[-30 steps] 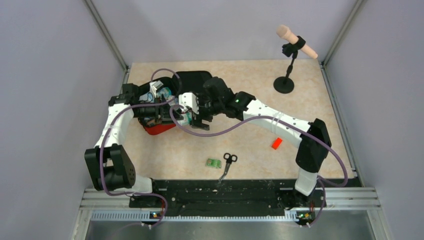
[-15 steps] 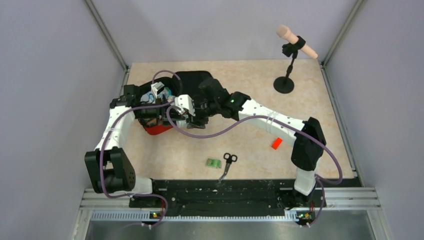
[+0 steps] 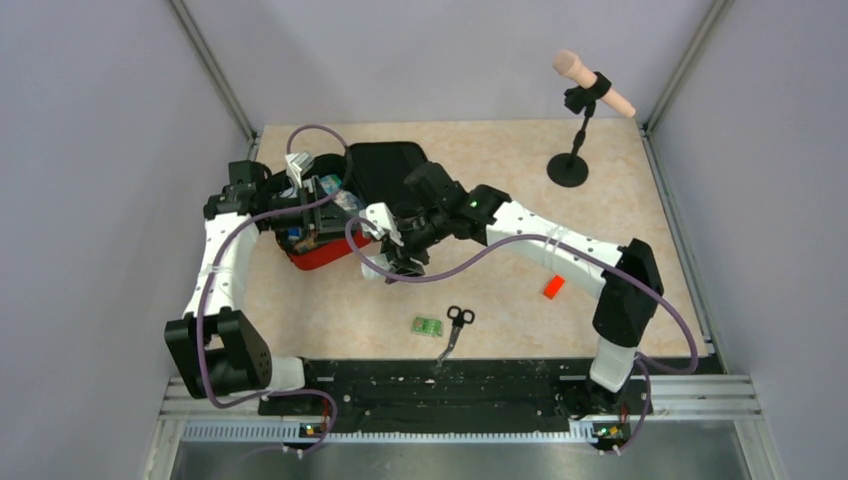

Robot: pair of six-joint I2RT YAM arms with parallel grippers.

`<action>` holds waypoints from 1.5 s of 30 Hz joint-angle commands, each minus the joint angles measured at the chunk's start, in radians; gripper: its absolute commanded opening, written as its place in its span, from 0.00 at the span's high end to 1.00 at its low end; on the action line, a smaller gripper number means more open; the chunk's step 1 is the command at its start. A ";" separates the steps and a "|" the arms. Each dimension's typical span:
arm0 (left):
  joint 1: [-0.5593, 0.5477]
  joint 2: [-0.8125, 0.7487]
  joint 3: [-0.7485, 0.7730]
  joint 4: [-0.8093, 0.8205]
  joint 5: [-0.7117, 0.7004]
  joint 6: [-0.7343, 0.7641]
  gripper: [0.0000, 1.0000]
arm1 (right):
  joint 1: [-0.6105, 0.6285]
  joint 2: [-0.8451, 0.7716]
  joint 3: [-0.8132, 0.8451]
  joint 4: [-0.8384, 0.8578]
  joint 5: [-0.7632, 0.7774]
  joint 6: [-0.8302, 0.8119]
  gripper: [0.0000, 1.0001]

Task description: Organize the medicine kit

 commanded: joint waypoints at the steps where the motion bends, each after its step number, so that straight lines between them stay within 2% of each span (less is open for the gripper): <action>1: 0.008 -0.026 0.003 0.009 0.045 0.017 0.28 | -0.001 -0.099 0.034 -0.042 -0.175 -0.011 0.80; 6: 0.009 -0.060 -0.042 0.047 0.059 0.009 0.29 | -0.014 -0.123 0.118 -0.130 -0.386 0.016 0.80; 14: 0.015 -0.079 -0.092 0.132 0.049 -0.051 0.29 | -0.038 -0.125 0.270 -0.134 -0.645 0.118 0.80; 26: 0.018 -0.090 -0.083 0.120 0.029 -0.050 0.29 | -0.062 -0.142 0.252 -0.136 -0.625 0.118 0.80; 29: 0.024 -0.094 -0.049 0.066 -0.032 0.018 0.30 | -0.063 -0.138 0.245 -0.131 -0.578 0.110 0.80; 31: 0.030 -0.095 -0.003 0.017 -0.149 0.082 0.30 | -0.063 -0.130 0.243 -0.111 -0.504 0.120 0.80; 36: 0.045 -0.122 0.083 -0.009 -0.415 0.169 0.30 | -0.062 -0.095 0.231 0.012 -0.188 0.195 0.80; 41: 0.045 -0.221 0.060 0.120 -0.779 0.169 0.29 | -0.049 0.007 0.280 0.131 0.137 0.176 0.80; 45: 0.047 -0.317 0.002 0.206 -0.936 0.189 0.28 | -0.026 0.132 0.357 0.192 0.255 0.097 0.79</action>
